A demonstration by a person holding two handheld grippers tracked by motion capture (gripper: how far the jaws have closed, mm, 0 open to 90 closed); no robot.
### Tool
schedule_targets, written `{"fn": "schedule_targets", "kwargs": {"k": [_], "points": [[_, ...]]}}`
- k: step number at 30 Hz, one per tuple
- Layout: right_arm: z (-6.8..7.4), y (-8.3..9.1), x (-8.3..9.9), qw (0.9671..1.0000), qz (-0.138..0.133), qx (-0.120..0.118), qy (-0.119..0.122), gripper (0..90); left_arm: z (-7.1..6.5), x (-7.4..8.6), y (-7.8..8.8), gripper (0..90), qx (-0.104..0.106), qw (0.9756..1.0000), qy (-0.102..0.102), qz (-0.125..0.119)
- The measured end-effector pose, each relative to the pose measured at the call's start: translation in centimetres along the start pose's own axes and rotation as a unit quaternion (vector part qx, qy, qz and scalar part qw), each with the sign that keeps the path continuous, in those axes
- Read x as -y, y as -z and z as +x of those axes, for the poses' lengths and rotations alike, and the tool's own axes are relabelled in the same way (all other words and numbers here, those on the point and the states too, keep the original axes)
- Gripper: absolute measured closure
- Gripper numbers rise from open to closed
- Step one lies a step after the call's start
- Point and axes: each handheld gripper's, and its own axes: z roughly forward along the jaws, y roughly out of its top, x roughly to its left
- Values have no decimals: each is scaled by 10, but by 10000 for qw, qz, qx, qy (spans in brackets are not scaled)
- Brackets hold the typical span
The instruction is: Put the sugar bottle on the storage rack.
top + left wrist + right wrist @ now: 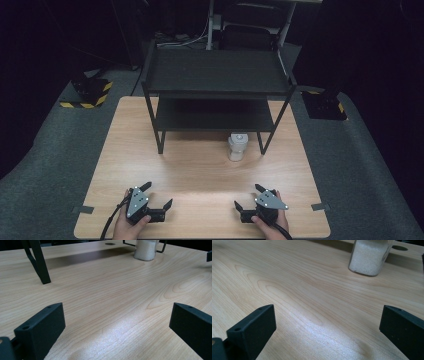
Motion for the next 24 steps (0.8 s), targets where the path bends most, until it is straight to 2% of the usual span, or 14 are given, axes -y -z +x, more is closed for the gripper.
{"fn": "schedule_targets", "kwargs": {"k": [13, 16, 22, 24], "points": [[1, 1, 0, 9999, -116, 43, -79, 4, 0, 0, 0, 5, 7, 10000, -1, 9], [1, 2, -4, 9997, -206, 55, -147, 4, 0, 0, 0, 5, 6, 10000, -4, 4], [4, 4, -17, 9993, -339, 146, -50, 3, 1, 0, 0, 5, 17, 10000, -8, -4], [4, 3, -19, 9991, -362, 180, -85, 3, 0, 0, 0, 5, 18, 10000, -6, -8]]}}
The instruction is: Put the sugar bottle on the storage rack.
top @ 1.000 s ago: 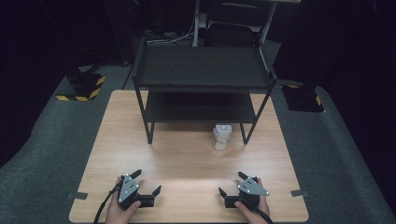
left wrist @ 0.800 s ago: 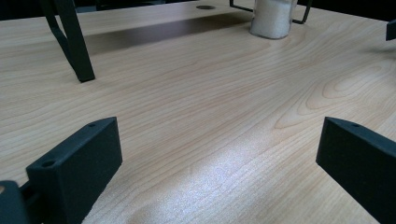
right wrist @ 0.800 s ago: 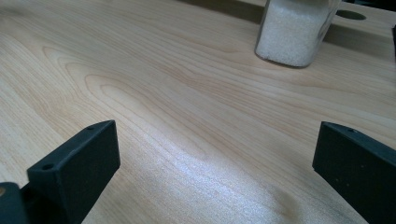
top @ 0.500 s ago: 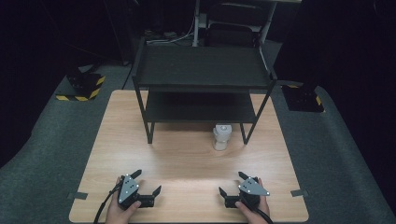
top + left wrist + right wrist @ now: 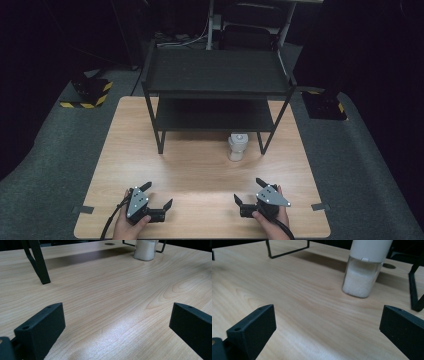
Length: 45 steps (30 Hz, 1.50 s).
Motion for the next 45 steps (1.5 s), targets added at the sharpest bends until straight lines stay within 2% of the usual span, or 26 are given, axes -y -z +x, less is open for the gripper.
{"fn": "schedule_targets", "kwargs": {"k": [10, 17, 21, 23, 34, 40, 45], "points": [[-2, -16, -18, 9996, -158, 172, -153, 3, 1, 0, 0, 5, 27, 10000, -6, 1], [-7, -36, -34, 9988, -240, 314, -280, 3, 2, 0, 0, 5, 52, 10000, -1, -5], [-10, -44, -39, 9989, -274, 331, -204, 3, 2, 0, 0, 5, 57, 10000, -5, -7], [-10, -52, -42, 9985, -296, 425, -198, 3, 2, 0, 0, 5, 63, 10000, -8, -9], [-13, -85, -47, 9958, -346, 729, -434, 4, 3, 1, 0, 5, 73, 10000, -19, -14], [-14, -101, -42, 9937, -508, 902, -439, 4, 3, 1, 0, 5, 78, 10000, -18, -14], [-12, -116, -41, 9922, -469, 1061, -463, 32, 3, 1, 0, 5, 79, 10000, -17, -18]]}}
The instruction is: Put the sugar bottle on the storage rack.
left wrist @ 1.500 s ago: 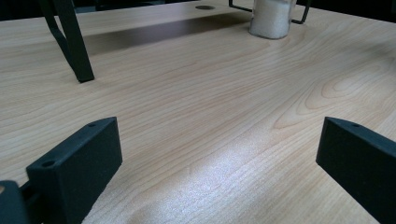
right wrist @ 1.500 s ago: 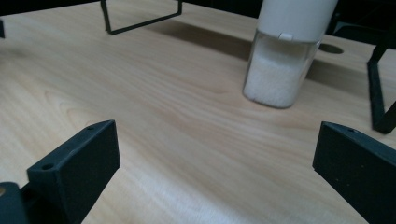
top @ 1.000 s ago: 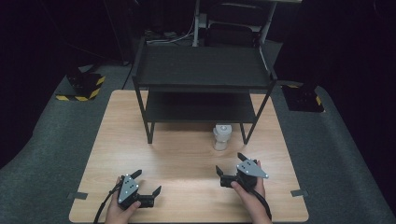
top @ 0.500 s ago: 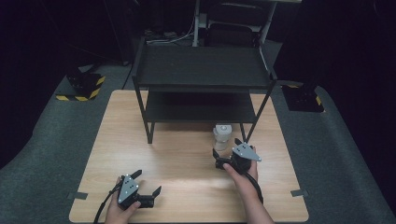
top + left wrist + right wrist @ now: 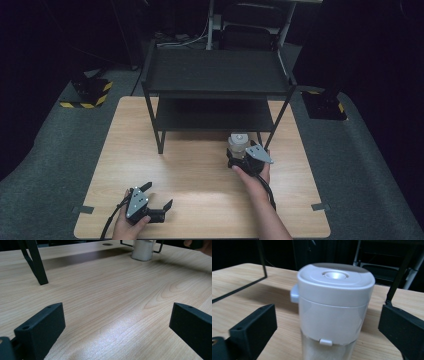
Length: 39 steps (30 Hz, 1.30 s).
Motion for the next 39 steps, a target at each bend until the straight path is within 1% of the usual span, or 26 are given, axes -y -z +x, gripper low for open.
{"fn": "schedule_targets", "kwargs": {"k": [3, 5, 6, 7, 8, 11, 12, 17, 22, 23, 24, 28, 33, 36, 39], "points": [[3, -7, 3, 9999, -39, 131, -44, 82, 0, 0, 0, 5, 2, 10000, 3, -2], [3, -10, 5, 9998, -66, 142, -88, 140, 0, 0, 0, 5, 2, 10000, 2, -4], [4, -11, 7, 9997, -111, 184, -87, 150, 0, 0, 0, 5, 7, 10000, 3, -7], [4, -11, 7, 9997, -111, 184, -87, 150, 0, 0, 0, 5, 7, 10000, 3, -7], [4, -13, 8, 9996, -143, 185, -148, 159, 1, 0, 0, 5, 14, 10000, 4, -6], [5, -16, 9, 9995, -161, 207, -152, 187, 1, 0, 0, 5, 24, 10000, 7, -8], [5, -17, 10, 9995, -182, 215, -152, 212, 1, 0, 0, 5, 24, 10000, 6, -7], [8, -19, 14, 9991, -267, 249, -225, 235, 1, 0, 0, 5, 22, 10000, 2, -11], [10, -21, 17, 9989, -325, 250, -230, 256, 1, 1, 0, 5, 18, 10000, 6, -14], [9, -22, 17, 9990, -339, 216, -211, 295, 1, 1, 0, 5, 17, 10000, 6, -14], [11, -22, 17, 9990, -344, 244, -172, 296, 1, 1, 0, 5, 18, 10000, 7, -15], [11, -22, 17, 9990, -343, 256, -156, 300, 1, 1, 0, 5, 16, 10000, 6, -19], [11, -19, 16, 9989, -312, 292, -174, 301, 1, 1, 1, 5, 13, 10000, 7, -24], [9, -15, 14, 9990, -267, 277, -206, 302, 1, 1, 1, 5, 15, 10000, 7, -22], [7, -11, 14, 9990, -288, 251, -222, 302, 1, 1, 0, 5, 14, 10000, 11, -21]]}}
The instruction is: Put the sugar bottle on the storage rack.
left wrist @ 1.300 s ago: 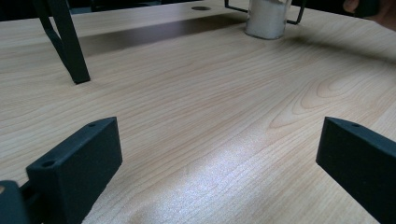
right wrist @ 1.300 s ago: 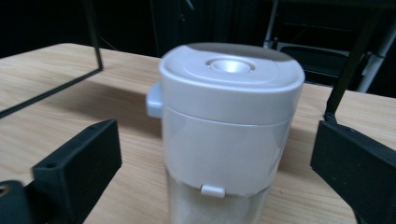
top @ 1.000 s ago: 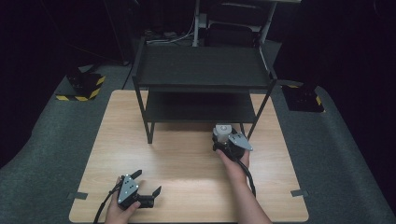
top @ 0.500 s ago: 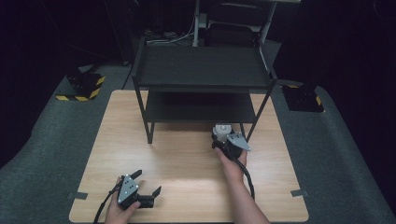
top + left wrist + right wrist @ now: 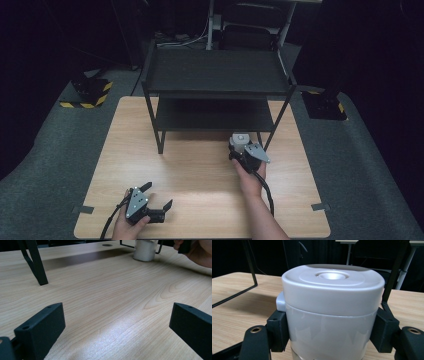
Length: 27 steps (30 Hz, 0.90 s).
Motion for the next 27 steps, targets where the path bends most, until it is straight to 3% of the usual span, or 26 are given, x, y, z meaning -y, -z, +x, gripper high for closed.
{"fn": "schedule_targets", "kwargs": {"k": [18, 27], "points": [[3, 56, -5, 9995, -268, -184, 25, 301, 0, -1, 0, 5, -9, 10000, -9, 24], [6, 73, -14, 9991, -375, -214, 48, 301, -1, -1, 0, 5, -20, 10000, -13, 21]]}}
